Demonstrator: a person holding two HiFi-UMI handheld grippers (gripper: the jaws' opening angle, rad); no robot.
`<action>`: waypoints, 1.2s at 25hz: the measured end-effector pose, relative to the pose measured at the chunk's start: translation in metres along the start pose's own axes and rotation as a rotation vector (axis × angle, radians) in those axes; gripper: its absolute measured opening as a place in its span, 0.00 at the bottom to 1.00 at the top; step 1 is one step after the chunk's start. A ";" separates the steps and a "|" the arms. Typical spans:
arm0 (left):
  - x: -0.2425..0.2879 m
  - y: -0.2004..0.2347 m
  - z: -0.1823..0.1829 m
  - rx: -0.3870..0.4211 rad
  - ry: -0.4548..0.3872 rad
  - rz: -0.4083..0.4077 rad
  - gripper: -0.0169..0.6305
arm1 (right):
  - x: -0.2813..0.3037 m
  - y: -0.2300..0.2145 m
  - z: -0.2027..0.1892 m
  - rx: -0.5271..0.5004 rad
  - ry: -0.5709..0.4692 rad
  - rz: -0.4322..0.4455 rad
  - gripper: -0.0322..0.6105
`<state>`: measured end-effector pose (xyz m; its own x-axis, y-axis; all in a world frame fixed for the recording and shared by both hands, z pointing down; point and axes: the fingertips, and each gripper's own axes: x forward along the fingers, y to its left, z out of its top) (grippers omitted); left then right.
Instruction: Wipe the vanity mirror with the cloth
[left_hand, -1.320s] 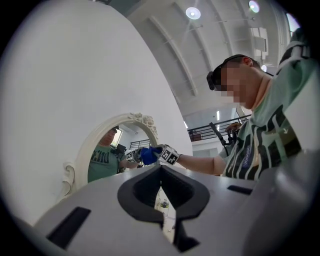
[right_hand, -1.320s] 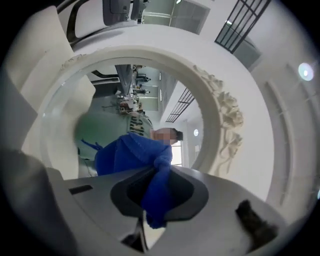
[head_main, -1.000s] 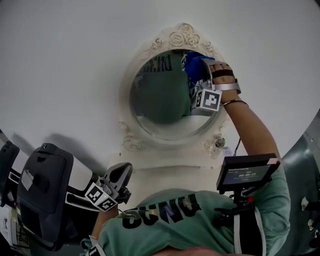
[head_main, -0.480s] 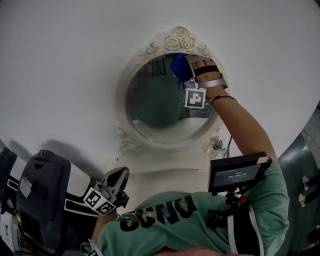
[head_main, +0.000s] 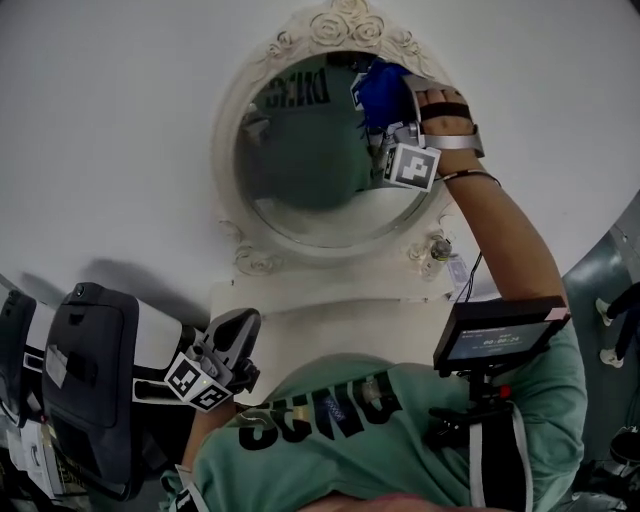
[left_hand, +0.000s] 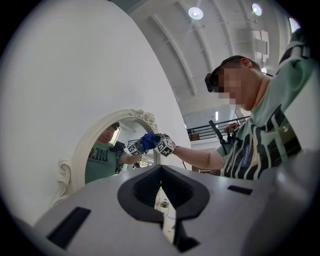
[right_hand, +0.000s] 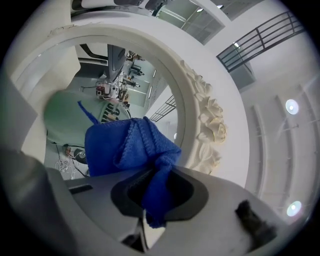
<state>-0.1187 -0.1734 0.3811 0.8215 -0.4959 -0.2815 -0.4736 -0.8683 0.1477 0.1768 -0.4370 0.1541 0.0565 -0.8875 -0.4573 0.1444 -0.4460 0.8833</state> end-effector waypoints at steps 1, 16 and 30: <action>0.003 0.001 -0.001 -0.006 0.005 0.001 0.04 | -0.003 0.003 -0.006 -0.004 0.008 0.006 0.13; 0.020 0.008 -0.051 -0.151 0.127 0.003 0.04 | -0.089 0.197 -0.079 0.036 0.166 0.334 0.13; -0.029 0.025 -0.145 -0.373 0.218 0.098 0.04 | -0.215 0.410 0.028 0.075 0.133 0.778 0.13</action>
<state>-0.1081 -0.1829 0.5306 0.8454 -0.5319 -0.0487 -0.4378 -0.7422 0.5074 0.1962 -0.4319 0.6175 0.2321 -0.9285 0.2899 -0.0517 0.2858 0.9569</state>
